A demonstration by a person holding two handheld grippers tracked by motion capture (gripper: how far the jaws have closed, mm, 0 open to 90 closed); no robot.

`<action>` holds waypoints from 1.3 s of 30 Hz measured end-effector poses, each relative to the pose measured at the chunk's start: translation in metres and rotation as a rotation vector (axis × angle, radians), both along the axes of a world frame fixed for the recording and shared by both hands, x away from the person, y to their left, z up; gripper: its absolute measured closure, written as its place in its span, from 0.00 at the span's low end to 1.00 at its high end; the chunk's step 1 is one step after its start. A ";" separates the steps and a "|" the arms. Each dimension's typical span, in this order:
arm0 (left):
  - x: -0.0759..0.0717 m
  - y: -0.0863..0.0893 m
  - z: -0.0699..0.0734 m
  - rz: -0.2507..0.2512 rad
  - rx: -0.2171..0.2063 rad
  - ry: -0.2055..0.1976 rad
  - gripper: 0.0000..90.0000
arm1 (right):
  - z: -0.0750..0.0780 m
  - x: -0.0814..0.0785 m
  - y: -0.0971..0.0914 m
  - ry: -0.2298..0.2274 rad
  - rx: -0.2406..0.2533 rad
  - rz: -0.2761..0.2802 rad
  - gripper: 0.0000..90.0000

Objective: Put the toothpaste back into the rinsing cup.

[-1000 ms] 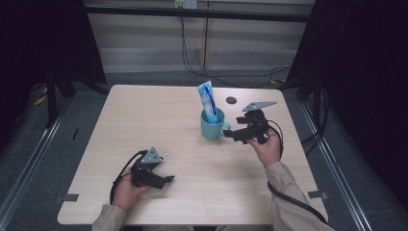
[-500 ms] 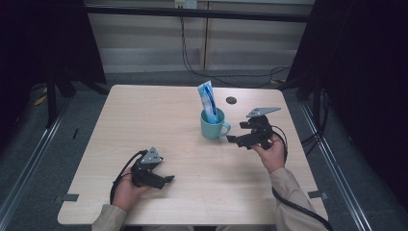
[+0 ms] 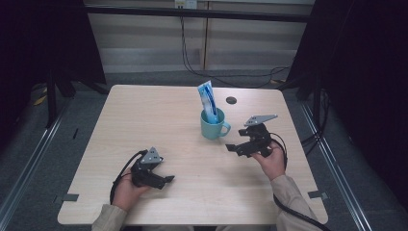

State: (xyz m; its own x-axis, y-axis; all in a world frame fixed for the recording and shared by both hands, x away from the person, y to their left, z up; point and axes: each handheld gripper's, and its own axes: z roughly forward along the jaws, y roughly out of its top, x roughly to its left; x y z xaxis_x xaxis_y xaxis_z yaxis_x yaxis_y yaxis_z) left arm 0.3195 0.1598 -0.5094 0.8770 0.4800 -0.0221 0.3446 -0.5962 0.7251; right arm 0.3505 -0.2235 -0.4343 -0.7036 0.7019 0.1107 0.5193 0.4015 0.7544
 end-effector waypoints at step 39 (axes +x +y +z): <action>0.000 0.000 0.000 0.004 -0.002 -0.002 0.17 | -0.059 -0.029 -0.004 0.069 -0.024 0.005 0.17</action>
State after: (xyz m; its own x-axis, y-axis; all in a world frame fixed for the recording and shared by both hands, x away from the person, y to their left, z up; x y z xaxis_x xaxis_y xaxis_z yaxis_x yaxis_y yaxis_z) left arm 0.3192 0.1597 -0.5094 0.8751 0.4834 -0.0216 0.3457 -0.5934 0.7268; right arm 0.3214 -0.2274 -0.4936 -0.6984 0.7014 0.1424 0.5677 0.4217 0.7070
